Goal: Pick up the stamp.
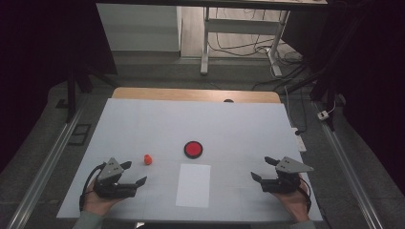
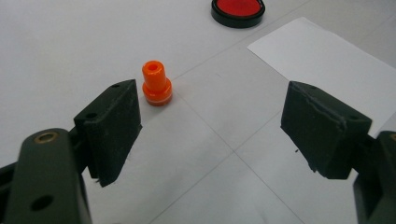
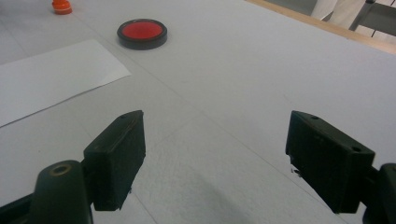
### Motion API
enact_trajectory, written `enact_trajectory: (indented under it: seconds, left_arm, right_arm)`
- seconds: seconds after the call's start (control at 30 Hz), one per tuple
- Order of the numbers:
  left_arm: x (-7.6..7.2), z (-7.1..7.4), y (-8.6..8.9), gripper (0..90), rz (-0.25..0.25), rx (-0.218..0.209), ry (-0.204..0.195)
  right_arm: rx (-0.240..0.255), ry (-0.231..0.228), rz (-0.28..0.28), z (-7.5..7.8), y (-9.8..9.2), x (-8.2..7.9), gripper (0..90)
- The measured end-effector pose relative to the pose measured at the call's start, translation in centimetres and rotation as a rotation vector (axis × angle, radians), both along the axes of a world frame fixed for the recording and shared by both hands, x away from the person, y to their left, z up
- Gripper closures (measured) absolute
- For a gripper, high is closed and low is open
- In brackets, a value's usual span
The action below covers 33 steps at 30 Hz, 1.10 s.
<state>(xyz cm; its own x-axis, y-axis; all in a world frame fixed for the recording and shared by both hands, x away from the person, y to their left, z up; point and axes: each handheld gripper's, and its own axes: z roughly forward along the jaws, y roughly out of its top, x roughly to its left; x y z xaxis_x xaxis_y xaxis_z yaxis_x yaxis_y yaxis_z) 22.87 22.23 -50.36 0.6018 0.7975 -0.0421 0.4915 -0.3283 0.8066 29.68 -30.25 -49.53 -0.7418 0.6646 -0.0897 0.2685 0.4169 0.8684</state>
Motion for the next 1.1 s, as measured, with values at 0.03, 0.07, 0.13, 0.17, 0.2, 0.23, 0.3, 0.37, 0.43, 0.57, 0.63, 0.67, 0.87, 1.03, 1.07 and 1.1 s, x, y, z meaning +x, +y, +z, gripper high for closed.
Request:
enact_trajectory:
  seconds: [0.03, 0.07, 0.13, 0.17, 0.2, 0.23, 0.3, 0.37, 0.43, 0.57, 0.63, 0.67, 0.87, 1.03, 1.07, 1.1]
  left_arm:
    - [0.1, 0.1, -0.1, 20.0, -0.004, 0.003, -0.002]
    - [0.2, 0.2, -0.1, 20.1, -0.005, 0.006, -0.007]
    - [0.4, 0.3, -0.3, 20.3, -0.007, 0.003, -0.008]
    - [0.6, 0.3, -0.4, 20.3, -0.009, 0.002, -0.006]
    - [0.7, 0.4, -0.5, 20.3, -0.011, 0.006, -0.006]
    - [0.8, 0.4, -0.6, 20.3, -0.011, 0.006, -0.006]
    - [1.0, 0.5, -0.7, 20.6, -0.014, 0.007, -0.009]
    - [1.2, 0.6, -0.8, 20.6, -0.014, 0.009, -0.012]
    - [1.4, 0.9, -0.9, 20.6, -0.014, 0.008, -0.013]
    - [1.6, 1.3, -1.0, 20.9, -0.012, 0.01, -0.02]
    - [1.7, 1.2, -1.1, 21.0, -0.013, 0.014, -0.017]
    - [1.8, 1.2, -1.1, 21.0, -0.011, 0.016, -0.015]
    - [2.6, 1.7, -1.4, 21.3, -0.014, 0.028, -0.014]
    - [3.5, 2.1, -2.0, 21.3, -0.024, 0.04, 0.008]
    - [3.8, 2.1, -2.1, 21.5, -0.026, 0.045, 0.014]
    - [4.0, 2.0, -2.2, 21.5, -0.023, 0.054, 0.019]
  right_arm:
    - [-0.002, -0.003, 0.003, 0.0, 0.0, 0.0, 19.6]
    - [-0.012, -0.006, 0.003, 0.0, 0.1, -0.1, 19.7]
    - [-0.007, -0.004, 0.004, 0.0, 0.0, -0.3, 20.1]
    - [-0.001, -0.001, -0.001, -0.1, -0.1, -0.3, 20.3]
    - [-0.006, 0.002, -0.006, -0.1, -0.1, -0.4, 20.4]
    - [-0.006, 0.002, -0.006, -0.1, -0.1, -0.4, 20.4]
    - [-0.008, -0.001, -0.009, -0.1, -0.2, -0.5, 20.6]
    - [-0.005, 0.002, -0.004, -0.1, -0.3, -0.5, 20.7]
    - [0.002, 0.002, -0.002, -0.1, -0.3, -0.6, 21.1]
    - [-0.005, 0.003, 0.008, -0.2, 0.1, -0.6, 21.4]
    - [-0.003, 0.002, 0.009, -0.2, 0.3, -0.5, 21.5]
    - [-0.003, 0.004, 0.012, -0.1, 0.5, -0.6, 21.6]
    - [-0.003, 0.0, 0.022, -0.1, 0.7, -0.7, 21.9]
    - [0.004, 0.0, 0.009, 0.0, 0.4, -0.9, 22.2]
    - [-0.003, -0.004, 0.002, 0.0, 0.4, -1.0, 22.3]
    - [-0.003, -0.004, 0.002, 0.0, 0.4, -1.0, 22.3]
